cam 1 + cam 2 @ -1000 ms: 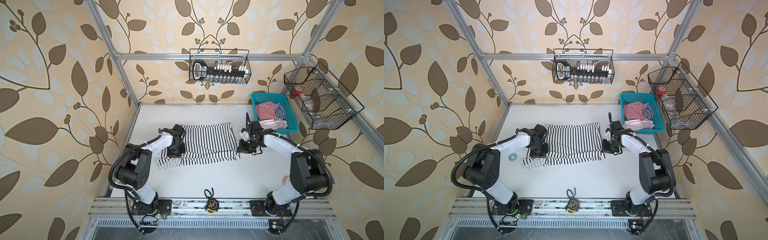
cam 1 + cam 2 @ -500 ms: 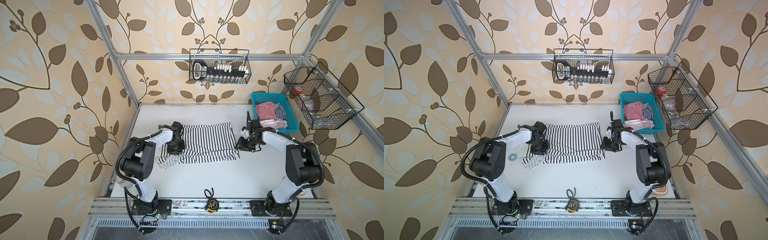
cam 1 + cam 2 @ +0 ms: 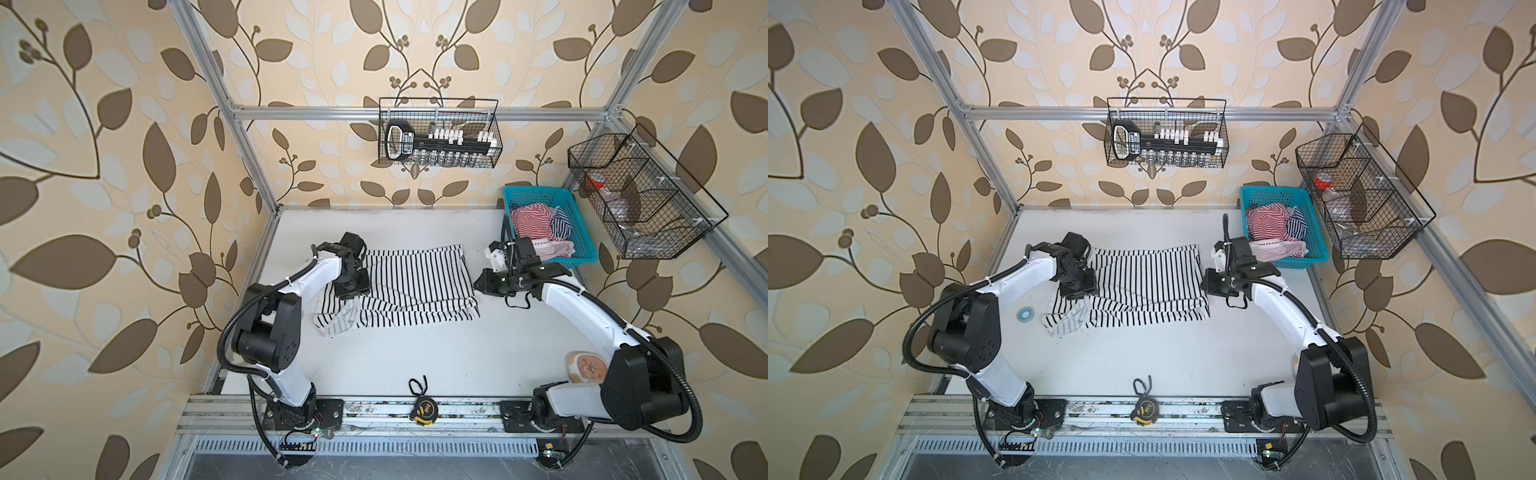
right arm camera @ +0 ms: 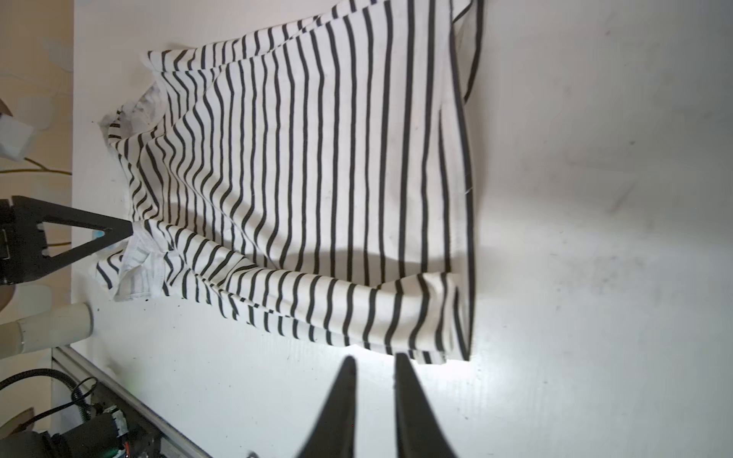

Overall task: Fold and stack the tank tops
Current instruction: 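Fold the held hem over the tank top toward its far edge with both grippers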

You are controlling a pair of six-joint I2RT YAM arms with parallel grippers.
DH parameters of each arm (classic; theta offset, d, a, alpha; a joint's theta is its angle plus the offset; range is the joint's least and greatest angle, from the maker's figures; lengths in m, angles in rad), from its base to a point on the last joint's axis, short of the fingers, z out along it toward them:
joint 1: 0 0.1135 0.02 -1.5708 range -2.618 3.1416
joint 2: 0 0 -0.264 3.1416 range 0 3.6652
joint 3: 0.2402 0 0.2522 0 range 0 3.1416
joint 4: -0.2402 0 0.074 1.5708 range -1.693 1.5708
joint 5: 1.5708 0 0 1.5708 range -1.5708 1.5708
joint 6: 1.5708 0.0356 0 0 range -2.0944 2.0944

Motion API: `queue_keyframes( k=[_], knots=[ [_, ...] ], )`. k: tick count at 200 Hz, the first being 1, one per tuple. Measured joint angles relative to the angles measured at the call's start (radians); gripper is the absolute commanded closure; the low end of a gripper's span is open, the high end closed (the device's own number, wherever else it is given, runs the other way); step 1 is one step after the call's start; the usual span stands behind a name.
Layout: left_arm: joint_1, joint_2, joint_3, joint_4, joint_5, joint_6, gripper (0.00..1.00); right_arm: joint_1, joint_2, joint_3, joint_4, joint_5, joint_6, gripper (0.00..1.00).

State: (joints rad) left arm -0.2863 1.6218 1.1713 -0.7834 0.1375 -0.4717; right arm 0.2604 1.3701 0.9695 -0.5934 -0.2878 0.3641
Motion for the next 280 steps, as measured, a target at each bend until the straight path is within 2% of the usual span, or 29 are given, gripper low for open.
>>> queue_keyframes(
  k=[8, 33, 69, 105, 167, 246, 280],
  knots=[
    [0.0, -0.04, -0.019, -0.003, -0.001, -0.01, 0.62, 0.029, 0.009, -0.016, 0.001, 0.0, 0.009, 1.0],
    [0.0, -0.125, -0.076, -0.01, -0.006, -0.03, 0.73, 0.075, 0.062, -0.068, 0.008, -0.005, 0.026, 1.0],
    [0.0, -0.136, -0.137, -0.013, 0.008, -0.032, 0.8, 0.075, 0.15, -0.076, 0.016, -0.004, 0.028, 1.0],
    [0.0, -0.136, -0.172, -0.044, -0.001, -0.029, 0.79, 0.054, 0.202, -0.06, 0.023, -0.007, 0.024, 1.0],
    [0.015, -0.136, -0.209, -0.134, -0.095, -0.03, 0.76, -0.032, 0.267, -0.003, 0.06, -0.01, 0.013, 0.98],
    [0.156, -0.136, -0.235, -0.163, -0.123, -0.032, 0.78, -0.049, 0.401, 0.069, 0.149, -0.05, 0.04, 0.98],
    [0.182, -0.114, -0.235, -0.161, -0.125, -0.028, 0.78, -0.045, 0.413, 0.085, 0.16, -0.05, 0.043, 0.97]
  ],
)
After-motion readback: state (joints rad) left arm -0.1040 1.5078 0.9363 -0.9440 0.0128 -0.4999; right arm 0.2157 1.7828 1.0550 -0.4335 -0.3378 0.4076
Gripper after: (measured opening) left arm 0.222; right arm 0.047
